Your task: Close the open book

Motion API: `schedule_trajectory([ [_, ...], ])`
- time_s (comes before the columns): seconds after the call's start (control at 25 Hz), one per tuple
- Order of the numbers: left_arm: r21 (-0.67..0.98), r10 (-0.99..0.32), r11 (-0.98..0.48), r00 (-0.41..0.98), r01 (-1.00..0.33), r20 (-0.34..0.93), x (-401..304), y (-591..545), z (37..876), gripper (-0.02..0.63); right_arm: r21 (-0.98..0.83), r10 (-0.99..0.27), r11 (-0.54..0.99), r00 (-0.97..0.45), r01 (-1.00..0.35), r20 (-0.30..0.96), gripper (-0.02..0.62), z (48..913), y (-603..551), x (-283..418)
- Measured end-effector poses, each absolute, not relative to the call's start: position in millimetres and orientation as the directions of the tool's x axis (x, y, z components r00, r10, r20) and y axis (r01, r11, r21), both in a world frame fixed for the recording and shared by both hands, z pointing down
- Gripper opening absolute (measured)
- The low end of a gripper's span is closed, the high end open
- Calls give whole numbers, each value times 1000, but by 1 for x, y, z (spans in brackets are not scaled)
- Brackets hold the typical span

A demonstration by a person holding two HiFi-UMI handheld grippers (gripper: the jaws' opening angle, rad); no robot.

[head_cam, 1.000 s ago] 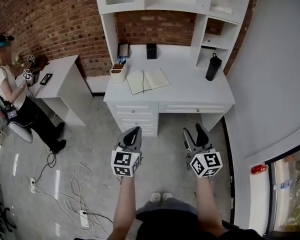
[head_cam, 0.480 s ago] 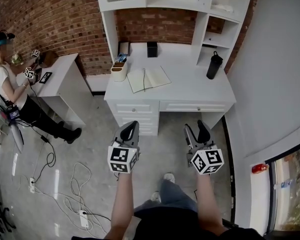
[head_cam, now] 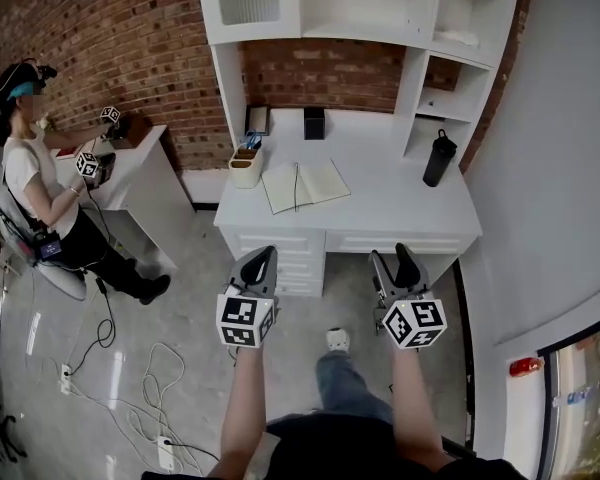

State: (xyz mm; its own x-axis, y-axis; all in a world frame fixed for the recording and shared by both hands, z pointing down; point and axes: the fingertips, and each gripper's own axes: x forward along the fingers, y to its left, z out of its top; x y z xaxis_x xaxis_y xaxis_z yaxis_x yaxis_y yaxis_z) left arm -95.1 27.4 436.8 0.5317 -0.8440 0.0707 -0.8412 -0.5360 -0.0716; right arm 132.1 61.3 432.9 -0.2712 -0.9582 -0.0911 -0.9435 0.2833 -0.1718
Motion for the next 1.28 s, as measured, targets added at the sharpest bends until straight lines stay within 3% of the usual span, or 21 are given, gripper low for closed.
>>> schedule_trajectory([
  [0.4,-76,-878,-475,468,-876,101,-79,-80,441,9,-193,-937,349,-339,-917,-83,229,434,-65,149],
  [1.28,-43,-964,-248,243,-968,105,-107,-267,456,9,-167,-820,561,-572,-811,22,229,466,-309,113],
])
